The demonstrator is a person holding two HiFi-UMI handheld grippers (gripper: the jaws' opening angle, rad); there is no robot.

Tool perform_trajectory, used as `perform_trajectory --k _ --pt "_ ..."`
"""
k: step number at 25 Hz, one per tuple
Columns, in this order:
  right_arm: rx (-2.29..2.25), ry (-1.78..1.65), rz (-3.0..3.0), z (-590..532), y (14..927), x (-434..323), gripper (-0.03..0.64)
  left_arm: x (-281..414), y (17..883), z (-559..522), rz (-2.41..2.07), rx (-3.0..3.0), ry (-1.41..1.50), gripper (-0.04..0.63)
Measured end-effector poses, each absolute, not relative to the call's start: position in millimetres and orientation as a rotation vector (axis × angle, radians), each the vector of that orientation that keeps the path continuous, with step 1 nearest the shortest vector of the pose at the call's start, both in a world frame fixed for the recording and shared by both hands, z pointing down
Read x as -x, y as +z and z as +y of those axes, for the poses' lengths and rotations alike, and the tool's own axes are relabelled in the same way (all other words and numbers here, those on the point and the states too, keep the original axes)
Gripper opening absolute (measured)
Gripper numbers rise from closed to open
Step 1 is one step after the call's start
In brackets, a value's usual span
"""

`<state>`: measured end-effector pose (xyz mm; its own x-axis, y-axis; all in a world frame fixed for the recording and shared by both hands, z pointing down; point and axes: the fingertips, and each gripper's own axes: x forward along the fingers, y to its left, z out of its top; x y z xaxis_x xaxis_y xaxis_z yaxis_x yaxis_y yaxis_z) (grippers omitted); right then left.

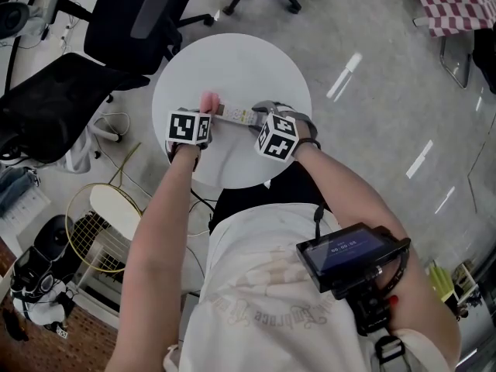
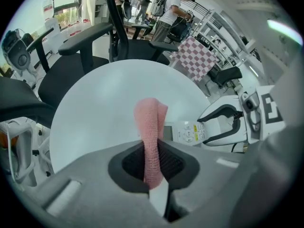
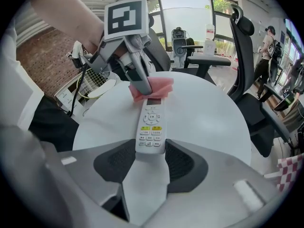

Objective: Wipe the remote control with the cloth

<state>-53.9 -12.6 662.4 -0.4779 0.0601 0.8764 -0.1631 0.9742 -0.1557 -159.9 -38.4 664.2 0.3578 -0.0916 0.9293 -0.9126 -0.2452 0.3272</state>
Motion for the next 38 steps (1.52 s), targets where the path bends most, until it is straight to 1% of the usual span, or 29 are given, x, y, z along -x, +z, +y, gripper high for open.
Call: perform_trajectory --k 5,14,16,21,25,30,38 --pt "-0.073 0.267 -2.054 -13.8 662.1 55.0 0.207 177.5 665.4 -44.6 -0.941 -1.598 1.027 0.032" --pt "-0.082 0.275 -2.057 -14.5 662.9 55.1 0.207 186.5 665.3 -47.7 -1.107 -1.532 1.005 0.029" --pt "-0.086 0.275 -2.056 -15.1 662.8 54.9 0.207 178.0 663.7 -45.9 -1.085 -1.564 1.024 0.026" --pt "-0.094 0.281 -2.056 -16.4 661.4 57.3 0.207 121.2 654.9 -35.8 -0.892 -1.775 1.124 0.028" --pt "-0.091 0.273 -2.061 -16.7 661.2 57.8 0.207 88.9 648.4 -27.1 -0.722 -1.950 1.225 0.028" --pt "-0.079 0.227 -2.075 -15.2 660.2 58.0 0.209 66.4 650.3 -3.3 -0.289 -2.210 1.589 0.028" --pt "-0.043 0.173 -2.083 -12.8 659.4 59.3 0.210 39.4 649.0 11.1 0.066 -2.306 1.754 0.028"
